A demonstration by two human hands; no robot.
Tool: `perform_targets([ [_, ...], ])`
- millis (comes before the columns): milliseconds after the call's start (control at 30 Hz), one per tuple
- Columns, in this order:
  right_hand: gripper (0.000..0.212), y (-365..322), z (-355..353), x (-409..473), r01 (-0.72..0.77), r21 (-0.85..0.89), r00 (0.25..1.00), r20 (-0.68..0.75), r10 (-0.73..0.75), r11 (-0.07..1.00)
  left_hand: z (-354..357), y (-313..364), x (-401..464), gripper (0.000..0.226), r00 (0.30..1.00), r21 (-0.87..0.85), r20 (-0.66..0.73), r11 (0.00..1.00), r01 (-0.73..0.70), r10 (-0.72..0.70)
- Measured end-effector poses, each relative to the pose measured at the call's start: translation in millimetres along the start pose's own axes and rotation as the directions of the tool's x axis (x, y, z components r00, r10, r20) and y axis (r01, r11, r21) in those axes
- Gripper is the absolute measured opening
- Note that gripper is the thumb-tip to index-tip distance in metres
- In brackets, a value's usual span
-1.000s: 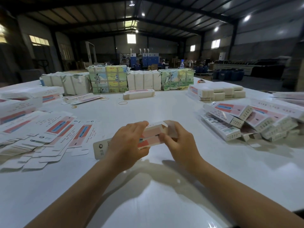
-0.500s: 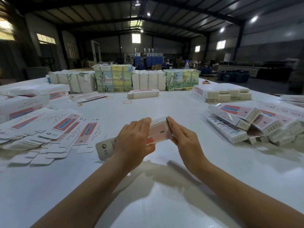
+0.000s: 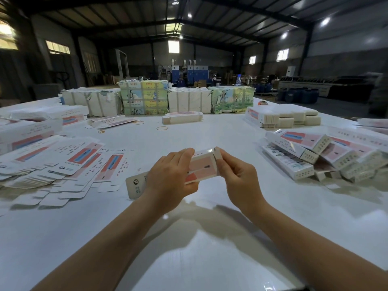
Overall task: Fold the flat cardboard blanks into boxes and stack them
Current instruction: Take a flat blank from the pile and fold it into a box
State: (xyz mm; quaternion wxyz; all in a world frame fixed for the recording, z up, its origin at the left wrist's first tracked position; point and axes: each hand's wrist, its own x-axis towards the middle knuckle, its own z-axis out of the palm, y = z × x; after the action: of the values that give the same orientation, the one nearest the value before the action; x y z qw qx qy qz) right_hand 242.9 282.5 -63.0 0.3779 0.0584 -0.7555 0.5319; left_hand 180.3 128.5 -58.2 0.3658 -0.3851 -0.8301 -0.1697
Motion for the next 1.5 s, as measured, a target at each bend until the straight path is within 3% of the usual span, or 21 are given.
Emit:
perform_targets([
  [267, 0.030, -1, -2, 1, -0.046, -0.073, 0.998, 0.027, 0.048, 0.996, -3, -2, 0, 0.065, 0.999, 0.073, 0.005, 0.996, -0.048, 0.048],
  [433, 0.033, -5, 0, -4, 0.048, -0.237, 0.999, 0.003, -0.048, 0.970, -3, 5, 1, 0.065, 0.998, 0.133, 0.016, 0.990, -0.054, 0.053],
  [567, 0.025, -11, 6, -10, 0.148, -0.270, 0.988, 0.083, -0.130, 0.951, -5, 9, 4, 0.064, 1.000, 0.117, 0.014, 0.993, -0.022, 0.021],
  [733, 0.056, -5, 11, -17, 0.115, -0.399, 0.988, 0.143, -0.062, 0.910, -7, 9, 2, 0.065, 0.999, 0.120, 0.049, 0.992, -0.025, 0.019],
  [1033, 0.077, -1, 11, -14, 0.106, -0.418, 0.962, 0.274, 0.014, 0.902, -7, -3, 2, 0.067, 0.996, 0.091, 0.086, 0.995, -0.029, 0.022],
  [1133, 0.094, -5, 12, -10, 0.273, -0.516, 0.948, 0.287, -0.136, 0.812, -8, -9, 3, 0.067, 0.995, 0.031, 0.086, 0.998, -0.046, 0.044],
  [1200, 0.097, -5, 9, -10, 0.426, -0.575, 0.896, 0.377, -0.235, 0.698, -8, -11, 2, 0.063, 0.993, 0.002, 0.083, 0.996, -0.084, 0.084],
  [1333, 0.073, 0, 8, -9, 0.547, -0.641, 0.834, 0.473, -0.284, 0.539, -5, -17, -5, 0.057, 0.985, -0.069, 0.155, 0.995, -0.067, 0.077],
  [1500, 0.058, 4, 8, -10, 0.544, -0.676, 0.838, 0.469, -0.280, 0.497, 5, -26, -8, 0.071, 0.985, -0.048, 0.151, 0.995, -0.083, 0.089],
])
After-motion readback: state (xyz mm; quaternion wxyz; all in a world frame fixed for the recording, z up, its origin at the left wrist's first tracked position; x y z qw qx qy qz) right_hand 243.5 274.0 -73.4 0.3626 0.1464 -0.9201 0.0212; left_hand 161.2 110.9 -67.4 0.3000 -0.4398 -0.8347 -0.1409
